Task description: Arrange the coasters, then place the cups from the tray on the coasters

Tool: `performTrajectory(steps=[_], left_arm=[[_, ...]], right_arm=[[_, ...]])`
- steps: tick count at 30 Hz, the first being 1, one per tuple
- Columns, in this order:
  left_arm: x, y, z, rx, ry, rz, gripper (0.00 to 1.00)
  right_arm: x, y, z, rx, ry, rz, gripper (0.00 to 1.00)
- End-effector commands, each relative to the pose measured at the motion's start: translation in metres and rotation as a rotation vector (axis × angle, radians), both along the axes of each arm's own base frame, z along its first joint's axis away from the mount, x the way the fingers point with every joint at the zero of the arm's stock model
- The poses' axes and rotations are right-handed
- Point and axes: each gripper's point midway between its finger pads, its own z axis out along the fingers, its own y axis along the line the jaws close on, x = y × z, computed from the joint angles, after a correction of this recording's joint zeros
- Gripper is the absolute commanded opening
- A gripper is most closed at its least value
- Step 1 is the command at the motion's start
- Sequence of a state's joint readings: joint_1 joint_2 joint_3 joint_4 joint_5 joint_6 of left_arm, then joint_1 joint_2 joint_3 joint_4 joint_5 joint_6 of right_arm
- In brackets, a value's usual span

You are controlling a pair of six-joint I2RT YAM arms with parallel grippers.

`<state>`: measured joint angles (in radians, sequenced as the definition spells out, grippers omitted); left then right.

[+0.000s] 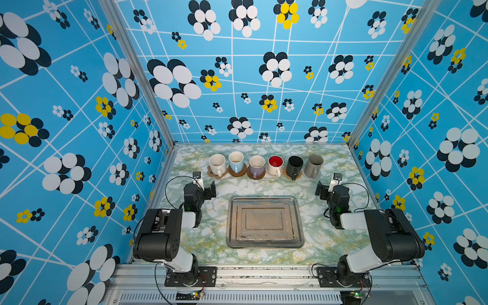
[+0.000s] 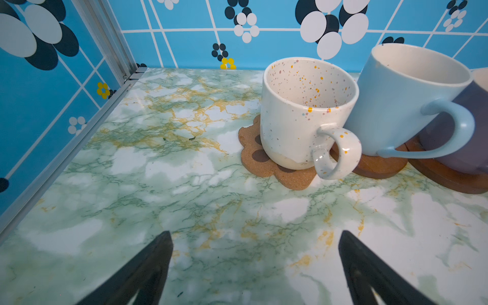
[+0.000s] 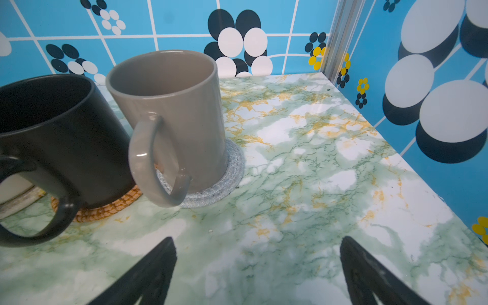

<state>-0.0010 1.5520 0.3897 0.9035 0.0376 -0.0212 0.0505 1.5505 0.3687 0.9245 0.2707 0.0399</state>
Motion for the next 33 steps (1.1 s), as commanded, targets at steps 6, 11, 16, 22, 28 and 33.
performTrajectory(steps=[6,11,16,22,28,33], left_arm=[[-0.0006,-0.0012,0.0013,0.011,0.0,-0.01,0.99],[-0.0006,-0.0012,0.0012,0.011,0.0,-0.011,0.99],[-0.0003,-0.0012,0.0016,0.01,-0.001,-0.01,0.99],[-0.0006,-0.0012,0.0012,0.011,0.0,-0.01,0.99],[-0.0003,-0.0012,0.0016,0.011,-0.001,-0.01,0.99],[-0.0004,-0.0012,0.0015,0.011,-0.001,-0.01,0.99]], right_arm=[[0.0027,-0.0015,0.0039,-0.003,-0.013,0.001,0.99],[0.0027,-0.0017,0.0043,-0.003,-0.014,0.0,0.99],[0.0027,-0.0017,0.0043,-0.003,-0.014,0.0,0.99],[0.0027,-0.0014,0.0041,-0.003,-0.013,0.001,0.99],[0.0044,0.0028,0.0032,0.001,-0.006,0.026,0.99],[0.0037,0.0022,0.0036,-0.001,-0.01,0.023,0.99]])
